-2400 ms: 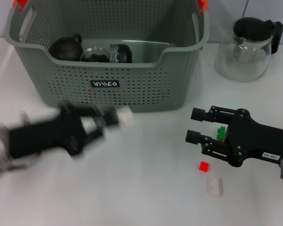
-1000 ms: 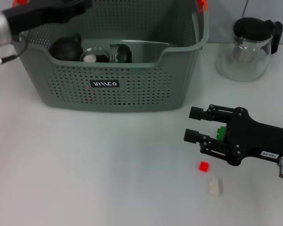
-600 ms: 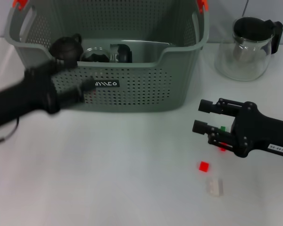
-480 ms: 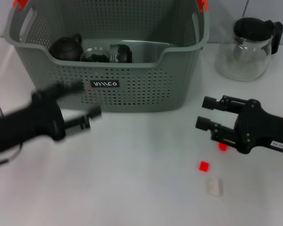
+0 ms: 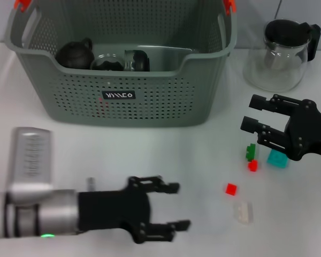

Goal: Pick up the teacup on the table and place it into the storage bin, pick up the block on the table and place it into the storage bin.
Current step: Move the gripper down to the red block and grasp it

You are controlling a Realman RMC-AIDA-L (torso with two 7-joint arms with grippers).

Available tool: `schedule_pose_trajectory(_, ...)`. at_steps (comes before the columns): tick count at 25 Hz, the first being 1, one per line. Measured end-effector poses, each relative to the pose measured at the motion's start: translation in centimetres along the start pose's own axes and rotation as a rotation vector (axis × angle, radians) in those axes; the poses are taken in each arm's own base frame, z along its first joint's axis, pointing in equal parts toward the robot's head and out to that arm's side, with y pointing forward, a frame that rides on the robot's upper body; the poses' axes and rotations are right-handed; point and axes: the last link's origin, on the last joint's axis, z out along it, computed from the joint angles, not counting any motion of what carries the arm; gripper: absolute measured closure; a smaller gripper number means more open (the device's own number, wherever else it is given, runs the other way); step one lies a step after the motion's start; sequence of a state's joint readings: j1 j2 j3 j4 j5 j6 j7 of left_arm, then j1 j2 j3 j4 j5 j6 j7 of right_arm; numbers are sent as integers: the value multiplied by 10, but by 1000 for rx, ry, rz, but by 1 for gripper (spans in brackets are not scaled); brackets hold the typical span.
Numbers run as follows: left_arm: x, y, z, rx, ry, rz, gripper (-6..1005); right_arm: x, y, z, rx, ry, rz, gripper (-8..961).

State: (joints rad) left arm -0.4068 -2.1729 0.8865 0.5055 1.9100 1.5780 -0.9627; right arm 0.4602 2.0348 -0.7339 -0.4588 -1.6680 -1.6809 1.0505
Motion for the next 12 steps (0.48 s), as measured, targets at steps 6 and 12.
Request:
schedule_pose_trajectory(6, -8, 1, 47, -72, -67, 66, 268, 0, 0, 3, -2, 1, 0, 390)
schedule_pose_trajectory(12, -2, 3, 59, -72, -18, 165, 268, 0, 1, 5, -8, 0, -1, 390)
